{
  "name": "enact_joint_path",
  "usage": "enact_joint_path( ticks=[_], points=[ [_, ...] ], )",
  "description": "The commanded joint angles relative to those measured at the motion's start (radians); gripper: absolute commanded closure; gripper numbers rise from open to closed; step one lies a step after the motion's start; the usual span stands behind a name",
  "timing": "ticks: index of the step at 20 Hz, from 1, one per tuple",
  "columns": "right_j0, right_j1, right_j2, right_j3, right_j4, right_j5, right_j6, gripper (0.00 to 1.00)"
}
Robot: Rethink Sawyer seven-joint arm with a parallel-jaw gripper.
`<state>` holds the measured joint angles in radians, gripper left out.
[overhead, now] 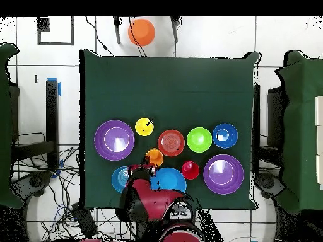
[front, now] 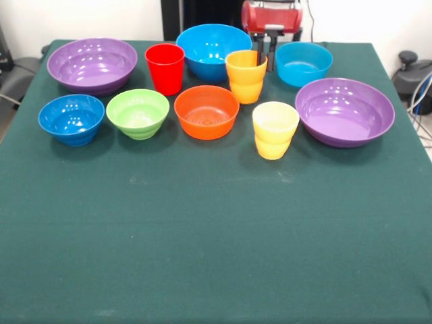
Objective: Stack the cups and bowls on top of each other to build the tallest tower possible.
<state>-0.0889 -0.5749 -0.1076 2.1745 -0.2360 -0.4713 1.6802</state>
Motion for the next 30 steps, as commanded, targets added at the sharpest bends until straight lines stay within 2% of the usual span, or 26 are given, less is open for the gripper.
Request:
enact_joint_path(
  ticks=[1, 9, 18, 30],
  points=[
    [-0.001, -0.161, 0.106, 0.016, 0.072, 0.264, 0.177, 1.0],
    [0.037, -0.22, 0.079, 0.039, 0.105, 0.308, 0.208, 1.0],
    [0.033, -0.247, 0.085, 0.041, 0.093, 0.326, 0.205, 1.0],
    [-0.022, -0.266, 0.153, -0.088, 0.089, 0.436, 0.182, 1.0]
  ],
)
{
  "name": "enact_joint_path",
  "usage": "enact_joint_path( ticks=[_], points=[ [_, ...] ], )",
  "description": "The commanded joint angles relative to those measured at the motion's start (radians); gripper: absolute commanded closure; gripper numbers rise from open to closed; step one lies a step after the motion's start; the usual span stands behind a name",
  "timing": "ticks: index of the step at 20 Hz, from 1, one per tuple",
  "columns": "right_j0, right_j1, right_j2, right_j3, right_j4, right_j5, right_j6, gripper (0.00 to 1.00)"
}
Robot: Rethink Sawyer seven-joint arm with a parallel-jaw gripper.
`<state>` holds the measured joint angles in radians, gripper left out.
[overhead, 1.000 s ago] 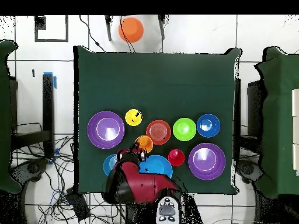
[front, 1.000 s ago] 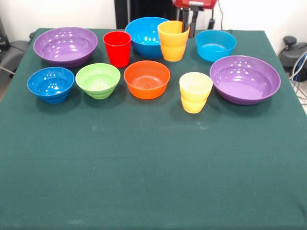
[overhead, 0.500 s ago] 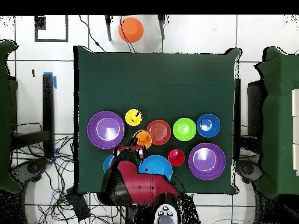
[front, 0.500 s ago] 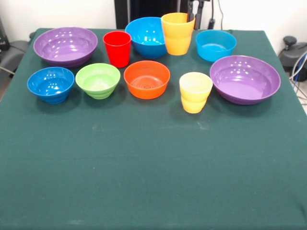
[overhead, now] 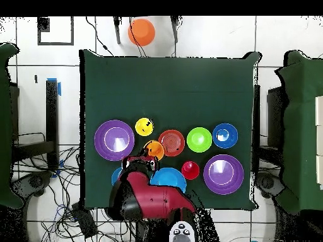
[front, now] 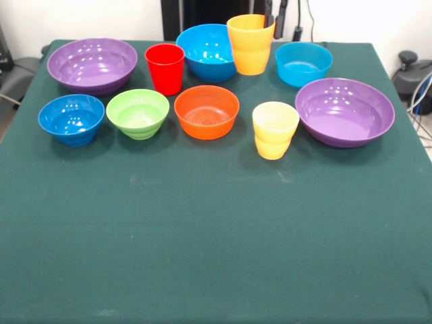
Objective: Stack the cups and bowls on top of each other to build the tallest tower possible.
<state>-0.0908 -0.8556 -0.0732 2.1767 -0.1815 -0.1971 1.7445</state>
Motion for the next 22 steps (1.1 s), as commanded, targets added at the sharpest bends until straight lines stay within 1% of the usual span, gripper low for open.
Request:
enact_joint_path(
  ticks=[1, 9, 16, 22],
  points=[
    [-0.019, 0.017, 0.116, -0.103, 0.035, 0.165, 0.116, 1.0],
    [-0.029, 0.025, 0.127, -0.146, 0.026, 0.191, 0.111, 1.0],
    [-0.013, 0.027, 0.111, -0.136, 0.016, 0.169, 0.126, 1.0],
    [-0.002, 0.027, 0.102, -0.151, 0.017, 0.174, 0.123, 1.0]
  ],
)
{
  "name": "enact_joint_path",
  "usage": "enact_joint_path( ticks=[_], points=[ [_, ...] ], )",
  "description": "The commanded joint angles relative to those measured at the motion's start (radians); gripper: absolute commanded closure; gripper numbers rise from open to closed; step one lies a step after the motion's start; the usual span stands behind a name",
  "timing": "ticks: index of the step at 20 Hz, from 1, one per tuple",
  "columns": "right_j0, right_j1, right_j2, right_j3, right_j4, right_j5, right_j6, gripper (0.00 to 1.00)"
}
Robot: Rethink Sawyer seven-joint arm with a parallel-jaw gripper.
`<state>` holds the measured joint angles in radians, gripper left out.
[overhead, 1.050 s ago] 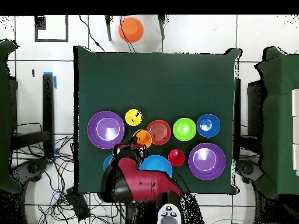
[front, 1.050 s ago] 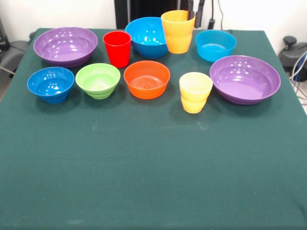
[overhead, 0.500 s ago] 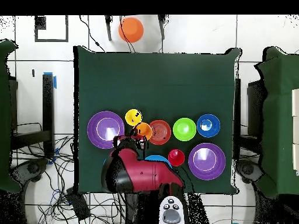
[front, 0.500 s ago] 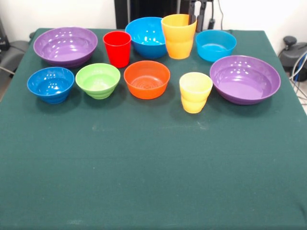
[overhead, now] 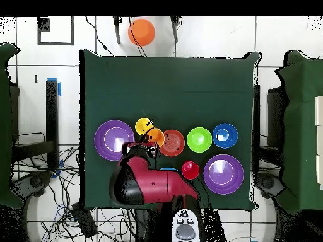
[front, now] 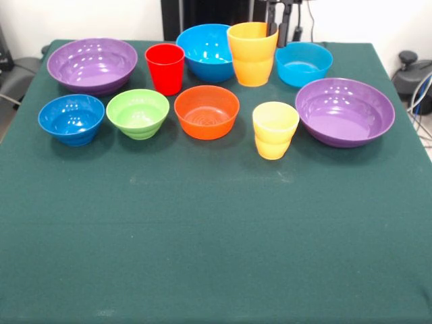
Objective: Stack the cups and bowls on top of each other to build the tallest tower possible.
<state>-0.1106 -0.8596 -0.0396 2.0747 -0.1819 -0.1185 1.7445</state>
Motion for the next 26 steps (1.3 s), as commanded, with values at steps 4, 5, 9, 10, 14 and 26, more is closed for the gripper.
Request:
enact_joint_path(
  ticks=[4, 5, 9, 10, 14, 26],
  points=[
    [0.011, 0.033, 0.082, -0.081, 0.024, 0.126, 0.11, 1.0],
    [0.009, 0.034, 0.085, -0.092, 0.028, 0.14, 0.106, 1.0],
    [0.009, 0.04, 0.09, -0.131, 0.036, 0.178, 0.092, 1.0],
    [0.01, 0.041, 0.089, -0.139, 0.035, 0.184, 0.089, 1.0],
    [0.002, 0.047, 0.103, -0.186, 0.029, 0.219, 0.07, 1.0],
    [-0.037, 0.145, 0.162, -0.426, 0.069, 0.395, 0.037, 1.0]
  ],
)
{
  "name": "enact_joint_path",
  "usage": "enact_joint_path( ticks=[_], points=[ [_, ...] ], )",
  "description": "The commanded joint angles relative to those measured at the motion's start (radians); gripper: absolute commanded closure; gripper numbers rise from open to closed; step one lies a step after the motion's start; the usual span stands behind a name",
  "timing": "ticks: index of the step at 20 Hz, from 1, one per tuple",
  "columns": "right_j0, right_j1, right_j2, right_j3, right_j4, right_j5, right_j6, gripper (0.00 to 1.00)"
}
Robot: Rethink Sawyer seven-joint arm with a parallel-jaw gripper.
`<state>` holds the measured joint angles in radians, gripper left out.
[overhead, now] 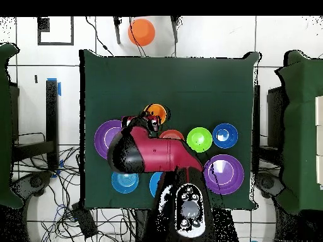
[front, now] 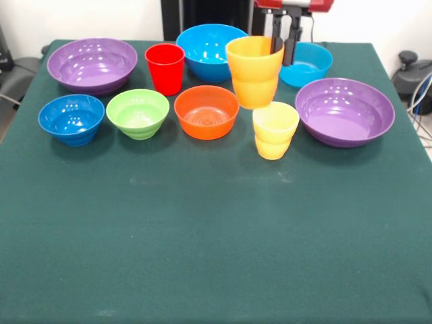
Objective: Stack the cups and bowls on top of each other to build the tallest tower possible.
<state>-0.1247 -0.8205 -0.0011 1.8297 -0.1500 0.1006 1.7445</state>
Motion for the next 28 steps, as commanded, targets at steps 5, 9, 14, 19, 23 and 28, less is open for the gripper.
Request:
enact_joint_path(
  ticks=[5, 9, 14, 19, 23, 28],
  points=[
    [-0.018, 0.179, 0.115, -0.325, 0.061, 0.261, 0.044, 1.0],
    [0.015, 0.23, 0.071, -0.407, 0.091, 0.282, 0.096, 1.0],
    [0.023, 0.255, 0.037, -0.427, 0.103, 0.264, 0.12, 1.0],
    [-0.02, 0.26, 0.06, -0.403, 0.078, 0.191, 0.084, 1.0],
    [-0.075, 0.291, 0.107, -0.432, 0.068, 0.173, 0.044, 1.0],
    [-0.153, 0.309, 0.195, -0.433, 0.06, 0.176, -0.007, 1.0]
  ],
)
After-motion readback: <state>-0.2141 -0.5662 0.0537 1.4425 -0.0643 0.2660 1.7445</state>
